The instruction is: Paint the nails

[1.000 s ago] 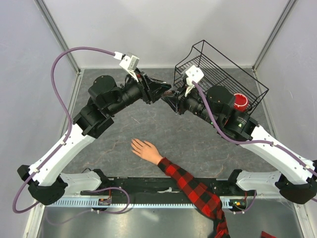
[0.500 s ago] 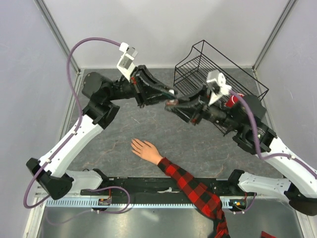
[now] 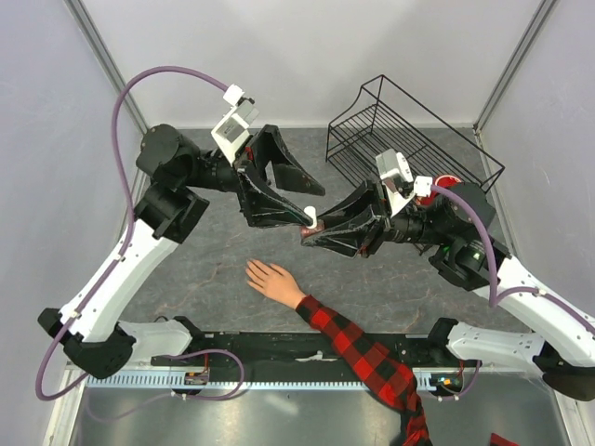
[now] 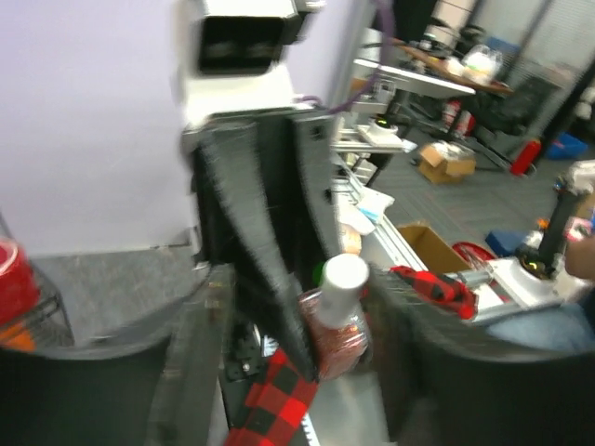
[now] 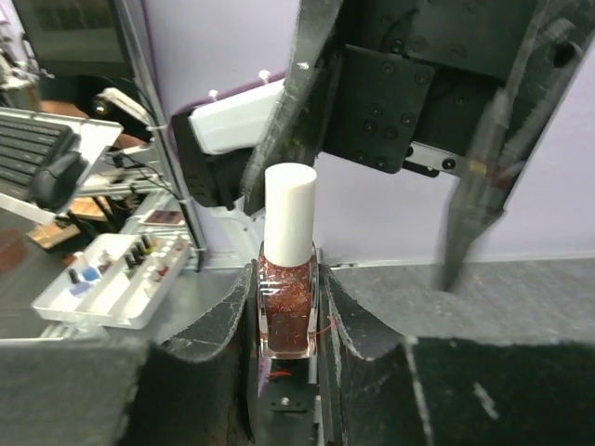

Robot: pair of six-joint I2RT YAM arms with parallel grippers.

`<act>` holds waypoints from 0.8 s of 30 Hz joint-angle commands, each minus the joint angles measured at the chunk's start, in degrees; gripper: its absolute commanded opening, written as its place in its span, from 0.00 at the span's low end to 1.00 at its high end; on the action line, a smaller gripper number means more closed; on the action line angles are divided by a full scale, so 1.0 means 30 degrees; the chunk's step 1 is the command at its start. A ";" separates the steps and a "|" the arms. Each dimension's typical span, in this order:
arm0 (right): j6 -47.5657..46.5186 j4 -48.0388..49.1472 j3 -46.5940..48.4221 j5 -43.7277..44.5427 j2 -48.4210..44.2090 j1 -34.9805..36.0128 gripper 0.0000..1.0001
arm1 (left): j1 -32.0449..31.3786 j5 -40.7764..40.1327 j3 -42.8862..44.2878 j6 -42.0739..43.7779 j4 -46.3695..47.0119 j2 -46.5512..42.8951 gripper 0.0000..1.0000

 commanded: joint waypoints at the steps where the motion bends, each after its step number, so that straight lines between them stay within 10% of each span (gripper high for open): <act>1: -0.3880 -0.2771 0.1710 0.3240 0.0029 0.0134 0.00 | 0.0207 -0.4331 0.1191 0.6287 -0.7695 -0.1334 0.85; 6: -0.5324 -0.4767 0.2442 0.8511 0.0907 0.0105 0.00 | 0.0207 -1.1385 0.0402 0.7554 -0.9021 -0.3411 0.96; 11: -0.5880 -0.5180 0.2942 1.3146 0.1729 0.0134 0.00 | 0.0207 -1.5358 -0.0652 0.6645 -0.8670 -0.4061 0.76; 24: -0.5970 -0.4975 0.3352 1.4382 0.2345 0.0134 0.00 | -0.1989 -2.0193 -0.0392 0.6702 -0.8611 -0.1749 0.62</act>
